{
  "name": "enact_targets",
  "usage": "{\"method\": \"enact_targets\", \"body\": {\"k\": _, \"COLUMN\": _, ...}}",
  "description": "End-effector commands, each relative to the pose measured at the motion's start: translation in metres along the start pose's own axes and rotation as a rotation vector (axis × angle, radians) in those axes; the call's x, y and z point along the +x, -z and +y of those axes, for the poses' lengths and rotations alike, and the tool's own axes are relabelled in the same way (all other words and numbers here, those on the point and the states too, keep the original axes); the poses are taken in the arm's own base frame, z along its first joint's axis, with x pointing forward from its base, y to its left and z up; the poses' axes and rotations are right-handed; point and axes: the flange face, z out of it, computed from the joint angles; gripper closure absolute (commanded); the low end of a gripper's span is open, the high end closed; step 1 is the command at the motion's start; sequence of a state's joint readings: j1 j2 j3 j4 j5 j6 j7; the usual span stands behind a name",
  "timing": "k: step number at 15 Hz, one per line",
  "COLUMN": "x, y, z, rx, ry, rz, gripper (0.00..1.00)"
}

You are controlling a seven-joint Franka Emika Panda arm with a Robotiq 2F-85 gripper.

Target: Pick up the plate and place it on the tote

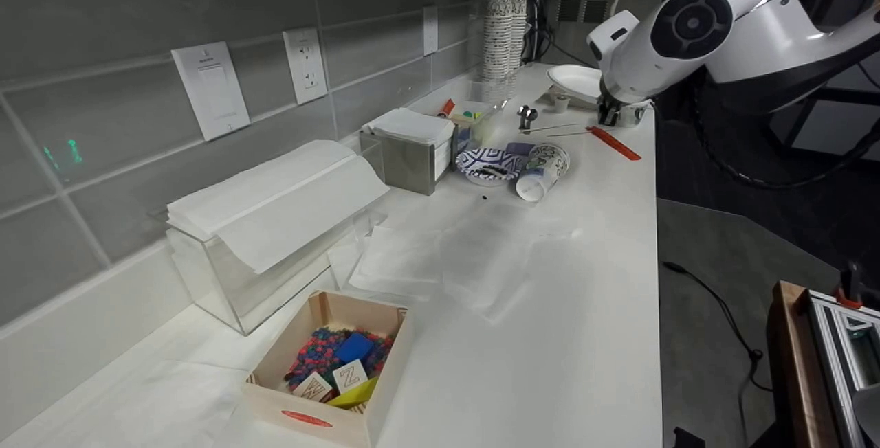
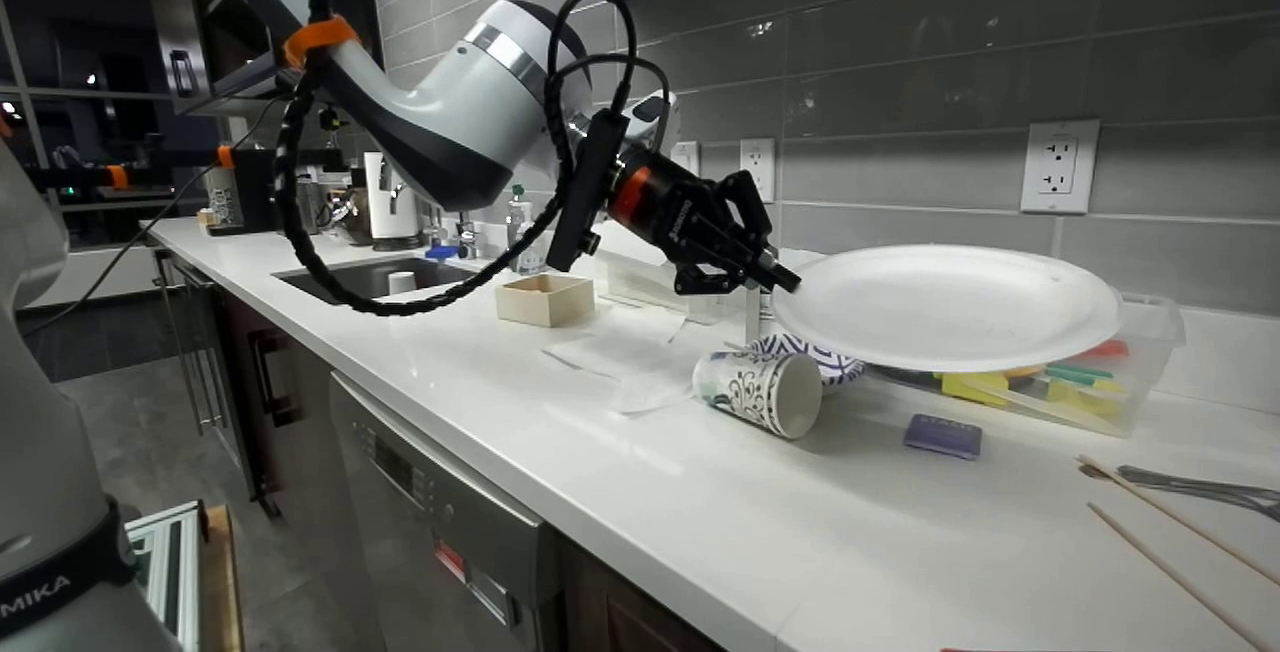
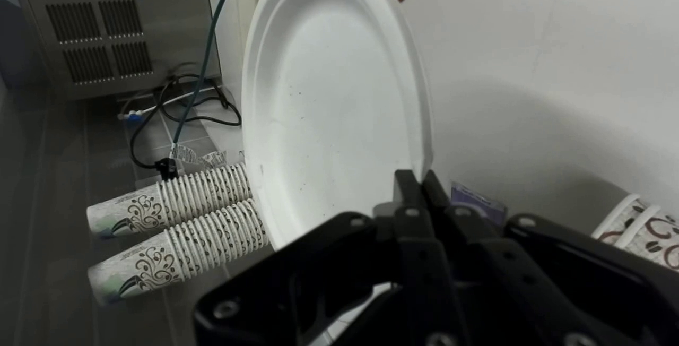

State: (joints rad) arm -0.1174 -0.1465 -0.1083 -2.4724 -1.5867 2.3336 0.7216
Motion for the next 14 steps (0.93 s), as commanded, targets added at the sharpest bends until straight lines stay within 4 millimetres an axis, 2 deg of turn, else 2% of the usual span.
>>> {"method": "enact_targets", "body": {"k": 1, "x": 0.002, "y": 0.001, "z": -0.001, "rx": -0.005, "ry": 0.033, "rz": 0.022, "gripper": 0.99}}
{"method": "enact_targets", "body": {"k": 4, "x": 0.025, "y": 0.017, "z": 0.007, "rx": -0.032, "ry": 0.146, "rz": 0.141, "gripper": 0.99}}
{"method": "enact_targets", "body": {"k": 8, "x": 0.067, "y": 0.035, "z": 0.041, "rx": -0.111, "ry": 0.284, "rz": 0.283, "gripper": 0.99}}
{"method": "enact_targets", "body": {"k": 10, "x": 0.087, "y": 0.040, "z": 0.050, "rx": -0.126, "ry": 0.350, "rz": 0.367, "gripper": 0.99}}
{"method": "enact_targets", "body": {"k": 14, "x": 0.118, "y": 0.039, "z": 0.048, "rx": -0.102, "ry": 0.463, "rz": 0.512, "gripper": 0.99}}
